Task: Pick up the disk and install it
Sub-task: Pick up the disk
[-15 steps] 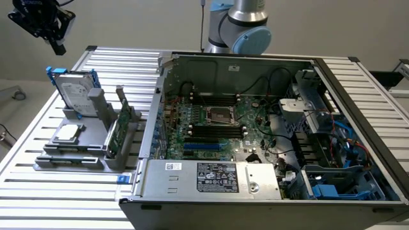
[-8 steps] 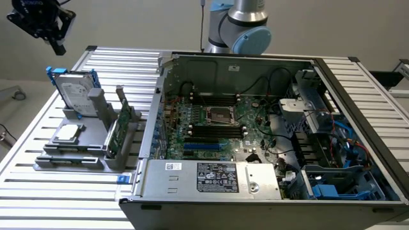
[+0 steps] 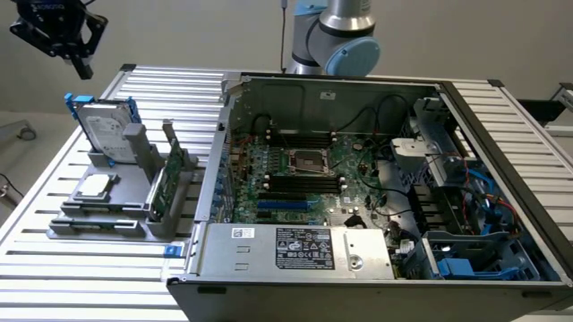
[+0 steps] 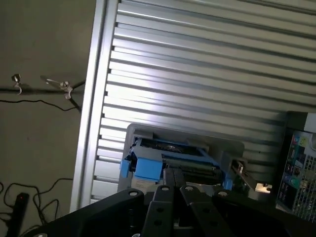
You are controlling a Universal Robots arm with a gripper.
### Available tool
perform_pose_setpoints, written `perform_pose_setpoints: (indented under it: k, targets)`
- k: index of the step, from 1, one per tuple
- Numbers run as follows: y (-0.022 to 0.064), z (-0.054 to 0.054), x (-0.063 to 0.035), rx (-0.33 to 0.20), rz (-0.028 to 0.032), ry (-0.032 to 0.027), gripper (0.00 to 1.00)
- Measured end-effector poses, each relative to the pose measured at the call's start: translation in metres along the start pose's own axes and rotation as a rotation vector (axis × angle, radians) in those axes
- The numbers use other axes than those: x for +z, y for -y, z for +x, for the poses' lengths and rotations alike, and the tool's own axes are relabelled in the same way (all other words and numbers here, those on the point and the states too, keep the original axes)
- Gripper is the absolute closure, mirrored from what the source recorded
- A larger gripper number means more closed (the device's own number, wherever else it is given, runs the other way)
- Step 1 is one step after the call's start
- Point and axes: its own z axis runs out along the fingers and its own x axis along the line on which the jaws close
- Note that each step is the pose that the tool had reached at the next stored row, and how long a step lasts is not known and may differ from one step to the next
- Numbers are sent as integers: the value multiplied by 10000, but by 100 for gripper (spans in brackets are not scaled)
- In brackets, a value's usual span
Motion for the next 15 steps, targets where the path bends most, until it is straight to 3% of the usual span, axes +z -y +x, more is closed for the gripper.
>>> perform_pose_setpoints:
  k: [11,15]
  targets:
    - [-2,2,92,-2006,-47,52,89]
    - [-3,2,109,-2730,-74,31,89]
